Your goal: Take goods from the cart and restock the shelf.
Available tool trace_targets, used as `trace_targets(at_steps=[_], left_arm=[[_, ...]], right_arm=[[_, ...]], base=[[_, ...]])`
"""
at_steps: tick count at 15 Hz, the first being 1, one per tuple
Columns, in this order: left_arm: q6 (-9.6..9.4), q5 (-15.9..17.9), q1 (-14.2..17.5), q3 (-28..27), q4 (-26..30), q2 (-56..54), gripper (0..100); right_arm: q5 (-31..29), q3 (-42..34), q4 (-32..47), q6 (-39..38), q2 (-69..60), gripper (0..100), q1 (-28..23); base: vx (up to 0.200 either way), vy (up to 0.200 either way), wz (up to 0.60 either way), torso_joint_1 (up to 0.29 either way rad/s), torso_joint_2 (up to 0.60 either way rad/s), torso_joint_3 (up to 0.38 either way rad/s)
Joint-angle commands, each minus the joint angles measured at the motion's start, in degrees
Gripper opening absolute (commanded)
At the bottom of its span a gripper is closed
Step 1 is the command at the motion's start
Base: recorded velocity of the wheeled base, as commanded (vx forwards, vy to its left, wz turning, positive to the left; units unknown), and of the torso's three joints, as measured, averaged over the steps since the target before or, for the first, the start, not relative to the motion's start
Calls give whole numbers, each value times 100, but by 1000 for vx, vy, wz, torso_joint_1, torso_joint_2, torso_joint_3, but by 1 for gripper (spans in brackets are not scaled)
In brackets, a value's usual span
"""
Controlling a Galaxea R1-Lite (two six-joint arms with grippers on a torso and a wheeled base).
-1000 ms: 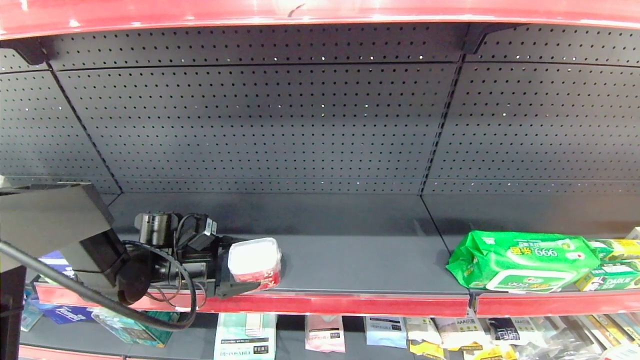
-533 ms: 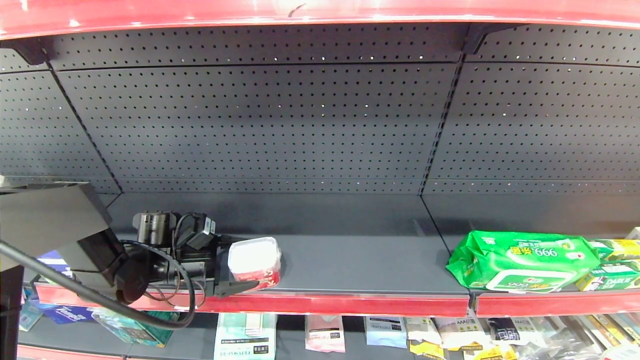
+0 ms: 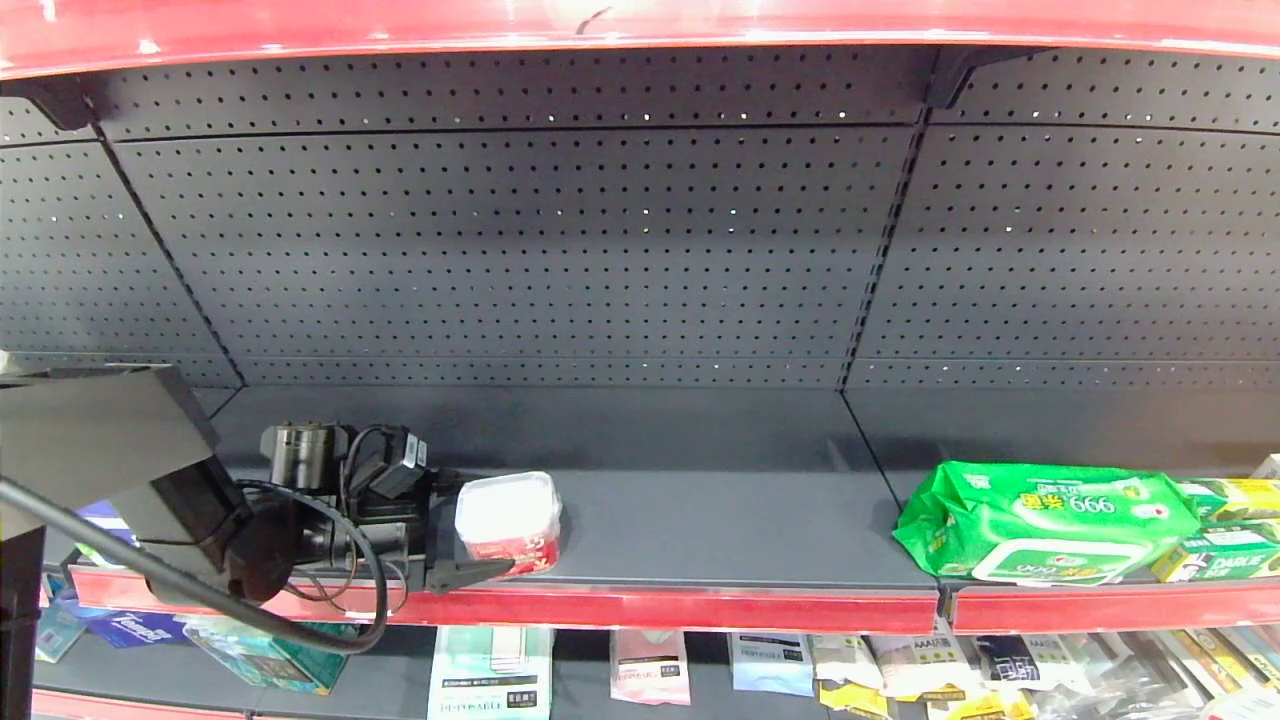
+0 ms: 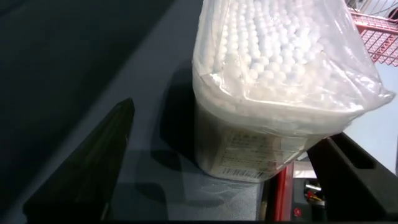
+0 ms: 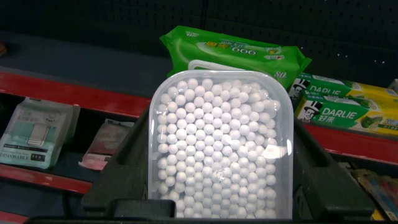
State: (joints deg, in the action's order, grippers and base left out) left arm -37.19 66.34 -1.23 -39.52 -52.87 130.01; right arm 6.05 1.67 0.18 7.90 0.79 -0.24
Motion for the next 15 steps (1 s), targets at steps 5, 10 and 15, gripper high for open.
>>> trace_targets(at_steps=[5,10,15], left_arm=[[2,10,149,-3,-4,-55,100],[2,10,149,32,-4,-90,100],[423,151,114,173,31,-512,100]], right_arm=[[2,0,-1,1,9,0,-2],[2,0,-1,1,9,0,-2],[2,0,-1,1,9,0,-2]], base=[[0,0,0,0,0,0],[0,0,0,0,0,0],[0,0,0,0,0,0]])
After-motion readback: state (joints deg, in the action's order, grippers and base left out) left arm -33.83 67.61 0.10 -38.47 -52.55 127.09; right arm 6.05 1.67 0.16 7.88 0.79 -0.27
